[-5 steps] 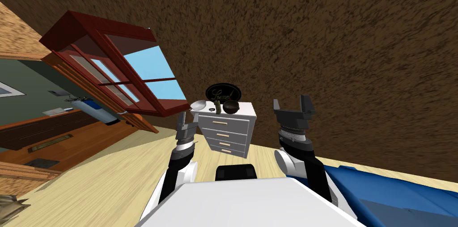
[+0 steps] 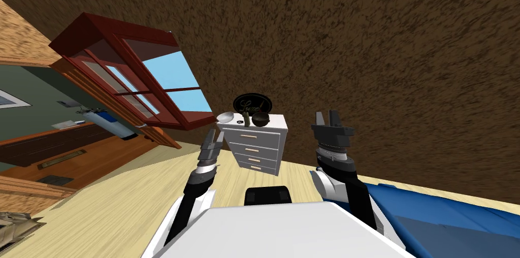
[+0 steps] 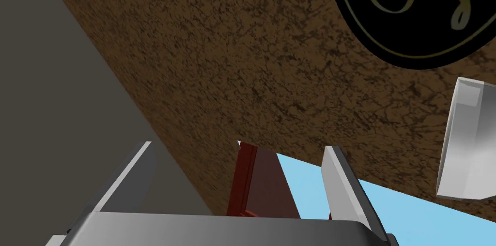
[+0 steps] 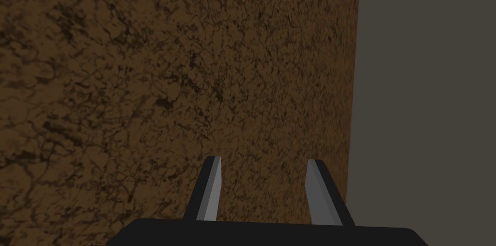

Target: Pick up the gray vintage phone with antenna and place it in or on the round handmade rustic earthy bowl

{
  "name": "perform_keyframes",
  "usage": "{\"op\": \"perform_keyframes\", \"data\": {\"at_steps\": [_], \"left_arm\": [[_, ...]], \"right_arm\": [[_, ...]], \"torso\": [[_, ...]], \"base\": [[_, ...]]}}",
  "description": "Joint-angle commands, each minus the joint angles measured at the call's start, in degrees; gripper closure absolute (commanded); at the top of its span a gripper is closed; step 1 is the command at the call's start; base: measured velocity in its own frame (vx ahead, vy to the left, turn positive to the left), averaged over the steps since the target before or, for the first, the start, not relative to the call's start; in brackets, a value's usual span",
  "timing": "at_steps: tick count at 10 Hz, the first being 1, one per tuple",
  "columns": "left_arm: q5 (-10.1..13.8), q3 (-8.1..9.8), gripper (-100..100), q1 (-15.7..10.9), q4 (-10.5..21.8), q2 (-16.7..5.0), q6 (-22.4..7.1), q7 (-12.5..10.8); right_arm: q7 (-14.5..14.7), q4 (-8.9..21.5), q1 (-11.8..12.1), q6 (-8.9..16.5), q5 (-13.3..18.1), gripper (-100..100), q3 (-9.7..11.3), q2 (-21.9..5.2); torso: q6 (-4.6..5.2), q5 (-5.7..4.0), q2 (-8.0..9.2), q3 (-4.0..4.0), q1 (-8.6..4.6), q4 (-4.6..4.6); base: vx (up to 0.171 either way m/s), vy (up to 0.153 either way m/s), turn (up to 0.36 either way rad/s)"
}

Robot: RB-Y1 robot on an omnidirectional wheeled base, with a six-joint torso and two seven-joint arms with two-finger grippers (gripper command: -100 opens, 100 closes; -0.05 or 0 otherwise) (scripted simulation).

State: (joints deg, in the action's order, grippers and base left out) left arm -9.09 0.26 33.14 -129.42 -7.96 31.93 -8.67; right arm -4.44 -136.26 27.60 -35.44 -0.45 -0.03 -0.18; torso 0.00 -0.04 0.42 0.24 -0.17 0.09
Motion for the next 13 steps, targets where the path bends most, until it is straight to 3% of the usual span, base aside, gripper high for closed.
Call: {"op": "perform_keyframes", "data": {"at_steps": [1,8,13], "left_arm": [[-1.2,1.46,-100,0.67,-0.03,-2.05,-1.4,0.16],[-7.18,8.4,-100,4.37,-0.59,-11.45,-7.74,0.77],[-10.83,12.64,-100,6.19,-1.08,-18.64,-12.02,0.92]], "right_arm": [[0.0,0.0,0.0,0.0,0.0,0,0.0,0.0],[0.0,0.0,0.0,0.0,0.0,0,0.0,0.0],[0.0,0.0,0.0,0.0,0.0,0,0.0,0.0]], "torso": [[0.0,0.0,0.0,0.0,0.0,0.0],[0.0,-0.02,0.09,0.06,-0.08,0.03],[0.01,0.0,-0.13,-0.07,-0.01,-0.02]], "base": [[-0.099,-0.043,0.008],[-0.13,-0.067,0.007],[-0.082,-0.054,0.002]]}}
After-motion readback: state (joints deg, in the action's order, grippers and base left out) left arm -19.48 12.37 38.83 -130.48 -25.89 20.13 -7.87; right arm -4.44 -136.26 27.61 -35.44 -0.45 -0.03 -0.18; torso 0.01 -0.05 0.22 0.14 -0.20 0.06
